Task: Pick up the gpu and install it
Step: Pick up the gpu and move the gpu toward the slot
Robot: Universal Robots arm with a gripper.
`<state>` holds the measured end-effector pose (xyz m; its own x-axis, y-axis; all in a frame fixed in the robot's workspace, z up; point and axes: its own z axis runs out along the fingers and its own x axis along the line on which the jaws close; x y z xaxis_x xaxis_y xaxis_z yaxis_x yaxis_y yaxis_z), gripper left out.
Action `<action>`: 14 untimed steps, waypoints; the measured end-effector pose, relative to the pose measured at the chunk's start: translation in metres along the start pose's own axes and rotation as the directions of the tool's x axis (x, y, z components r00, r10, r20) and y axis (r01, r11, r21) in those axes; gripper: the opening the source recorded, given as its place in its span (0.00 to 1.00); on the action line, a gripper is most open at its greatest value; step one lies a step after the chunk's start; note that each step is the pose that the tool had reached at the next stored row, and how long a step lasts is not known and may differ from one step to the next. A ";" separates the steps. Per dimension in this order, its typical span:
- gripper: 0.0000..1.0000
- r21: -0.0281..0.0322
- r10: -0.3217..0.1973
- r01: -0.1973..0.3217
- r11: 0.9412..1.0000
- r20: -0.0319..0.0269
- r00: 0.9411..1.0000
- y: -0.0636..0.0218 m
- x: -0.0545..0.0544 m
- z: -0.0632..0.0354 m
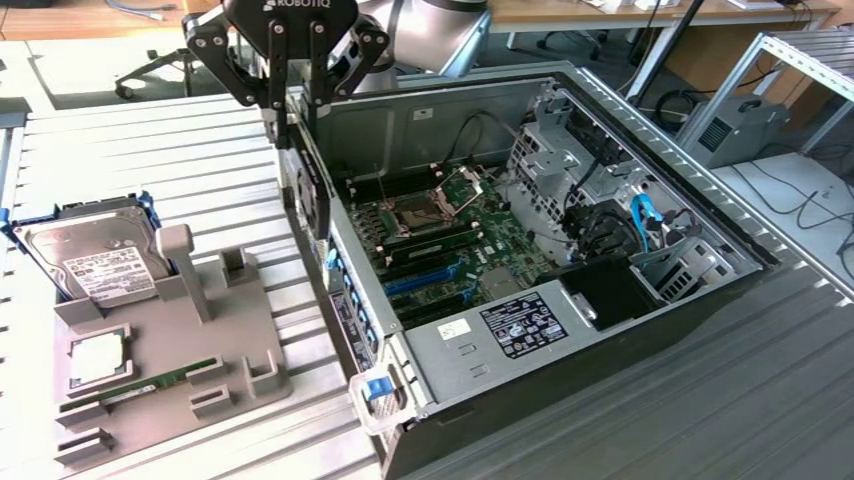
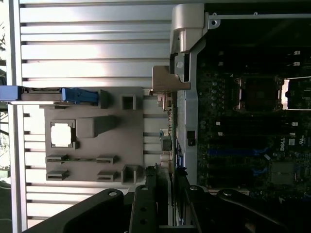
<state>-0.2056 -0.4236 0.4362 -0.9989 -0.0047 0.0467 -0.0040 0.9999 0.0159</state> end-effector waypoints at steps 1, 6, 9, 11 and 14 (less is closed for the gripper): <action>0.27 0.000 0.000 0.000 1.000 0.000 1.000 0.0000 -0.001 -0.0001; 0.27 0.000 0.000 0.000 1.000 0.000 1.000 0.0000 -0.006 -0.0003; 0.27 0.000 0.000 0.000 1.000 0.000 1.000 0.0000 -0.009 -0.0005; 0.27 0.000 0.000 0.000 1.000 0.000 1.000 0.0000 -0.011 -0.0005; 0.27 0.000 0.000 0.000 1.000 0.000 1.000 0.0000 -0.014 -0.0007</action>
<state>-0.1918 -0.4236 0.4362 -0.9989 -0.0047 0.0468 -0.0040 0.9999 0.0158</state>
